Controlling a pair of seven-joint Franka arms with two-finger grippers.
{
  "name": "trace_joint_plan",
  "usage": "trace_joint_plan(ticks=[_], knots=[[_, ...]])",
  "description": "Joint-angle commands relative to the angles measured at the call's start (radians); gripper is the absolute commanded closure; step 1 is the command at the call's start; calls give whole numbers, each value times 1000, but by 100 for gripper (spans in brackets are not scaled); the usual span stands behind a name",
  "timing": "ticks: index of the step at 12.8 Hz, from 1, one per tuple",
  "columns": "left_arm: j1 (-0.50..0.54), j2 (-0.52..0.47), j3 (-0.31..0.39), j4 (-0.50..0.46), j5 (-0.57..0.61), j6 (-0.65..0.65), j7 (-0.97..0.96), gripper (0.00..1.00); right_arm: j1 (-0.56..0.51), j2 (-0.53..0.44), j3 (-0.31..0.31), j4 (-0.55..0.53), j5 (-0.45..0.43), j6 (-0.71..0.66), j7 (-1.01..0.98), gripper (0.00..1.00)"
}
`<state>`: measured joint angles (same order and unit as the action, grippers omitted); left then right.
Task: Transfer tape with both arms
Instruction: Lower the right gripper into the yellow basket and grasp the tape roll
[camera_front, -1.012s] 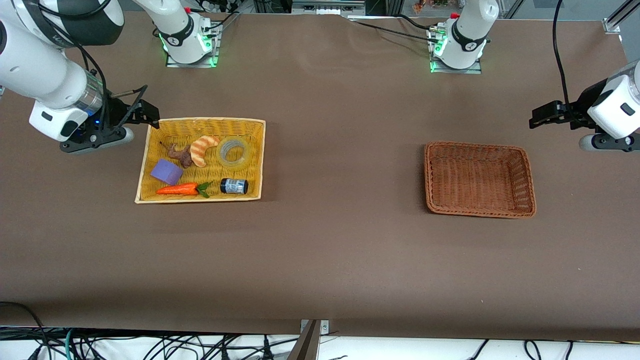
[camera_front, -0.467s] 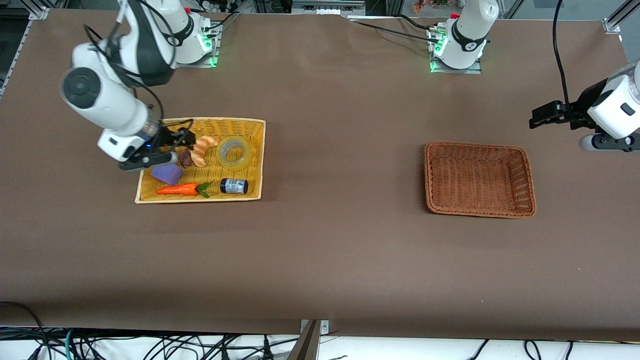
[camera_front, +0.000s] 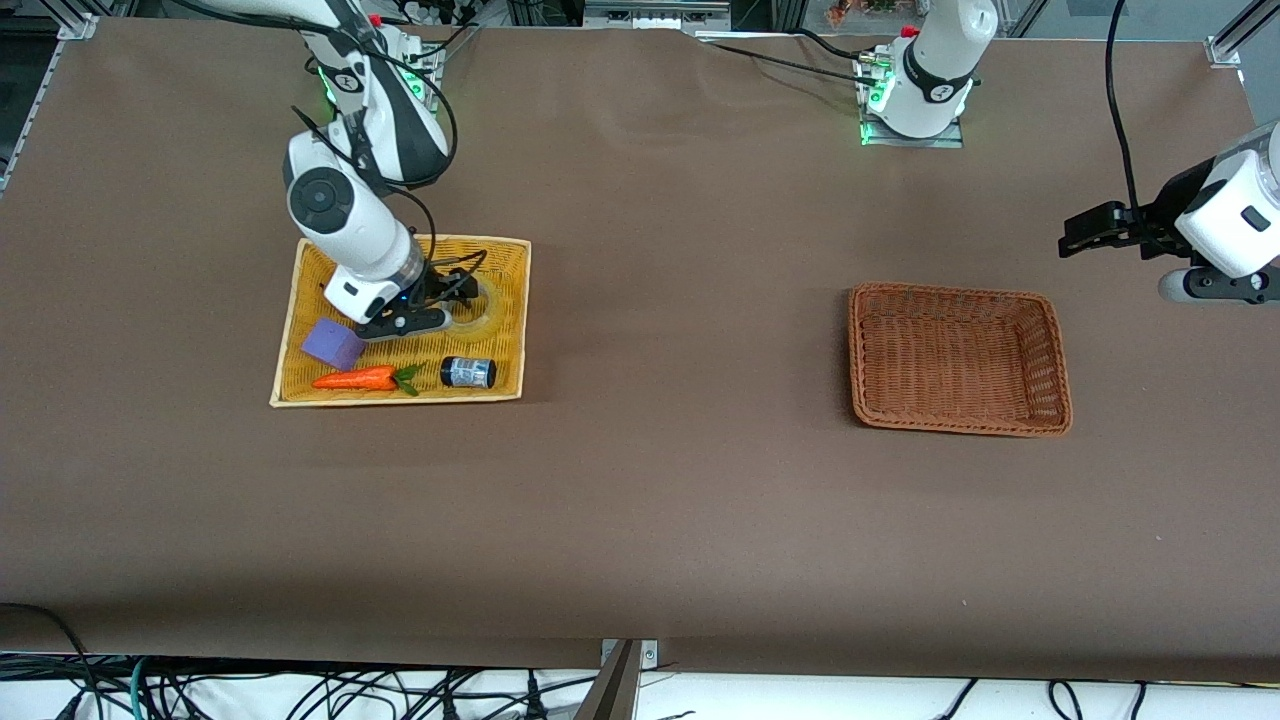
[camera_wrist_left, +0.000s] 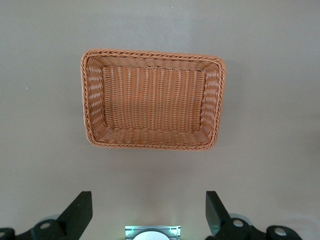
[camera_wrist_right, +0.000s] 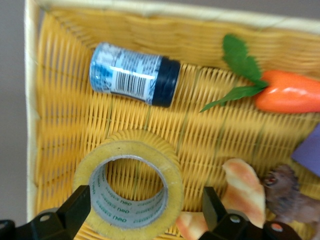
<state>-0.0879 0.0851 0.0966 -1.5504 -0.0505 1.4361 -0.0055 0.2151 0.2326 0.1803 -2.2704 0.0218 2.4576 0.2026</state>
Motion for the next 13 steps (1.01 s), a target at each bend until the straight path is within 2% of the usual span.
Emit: trace_joint_plan(ticks=[1, 3, 4, 7, 10, 11, 13], knots=[[2, 10, 0, 24, -6, -3, 16, 0, -6, 7, 1, -40, -14, 47, 14, 1], [2, 10, 0, 24, -6, -3, 16, 0, -7, 17, 1, -47, -16, 54, 5, 4], [0, 10, 0, 24, -6, -3, 16, 0, -7, 27, 1, -49, -16, 58, 5, 12], [2, 10, 0, 24, -6, -3, 16, 0, -7, 51, 1, -78, -16, 103, 5, 55], [2, 10, 0, 24, -6, -3, 16, 0, -7, 50, 1, -78, -16, 93, 3, 94], [2, 10, 0, 24, -6, -3, 16, 0, -7, 45, 1, -70, -14, 93, -2, 100], [2, 10, 0, 24, -6, -3, 16, 0, -7, 18, 1, -9, -10, 5, 1, 100]])
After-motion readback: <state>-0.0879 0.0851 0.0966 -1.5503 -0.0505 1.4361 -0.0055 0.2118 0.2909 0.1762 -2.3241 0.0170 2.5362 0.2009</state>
